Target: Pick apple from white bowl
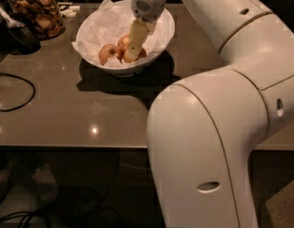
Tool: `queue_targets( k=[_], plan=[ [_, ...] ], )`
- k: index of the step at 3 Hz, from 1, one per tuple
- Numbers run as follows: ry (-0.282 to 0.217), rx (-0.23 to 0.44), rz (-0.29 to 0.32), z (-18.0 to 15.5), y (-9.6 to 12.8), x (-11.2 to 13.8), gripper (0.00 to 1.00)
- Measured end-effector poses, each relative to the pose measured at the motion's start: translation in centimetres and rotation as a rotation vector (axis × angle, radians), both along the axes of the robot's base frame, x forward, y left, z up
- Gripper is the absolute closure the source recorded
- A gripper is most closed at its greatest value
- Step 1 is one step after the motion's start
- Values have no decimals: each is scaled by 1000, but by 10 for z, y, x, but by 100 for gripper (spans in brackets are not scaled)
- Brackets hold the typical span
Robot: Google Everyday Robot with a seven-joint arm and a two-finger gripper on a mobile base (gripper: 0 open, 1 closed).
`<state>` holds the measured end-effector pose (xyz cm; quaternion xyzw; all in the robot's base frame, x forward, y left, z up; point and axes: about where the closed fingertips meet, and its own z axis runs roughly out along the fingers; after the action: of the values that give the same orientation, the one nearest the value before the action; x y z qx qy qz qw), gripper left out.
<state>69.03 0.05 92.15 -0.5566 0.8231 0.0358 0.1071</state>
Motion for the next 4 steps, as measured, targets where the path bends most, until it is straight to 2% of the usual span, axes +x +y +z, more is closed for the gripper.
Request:
queue_targets(
  k=[2,4],
  plan=[
    [14,-30,31,-10,15,-1,31],
    [10,-52,45,-12,20,2,31]
  ],
)
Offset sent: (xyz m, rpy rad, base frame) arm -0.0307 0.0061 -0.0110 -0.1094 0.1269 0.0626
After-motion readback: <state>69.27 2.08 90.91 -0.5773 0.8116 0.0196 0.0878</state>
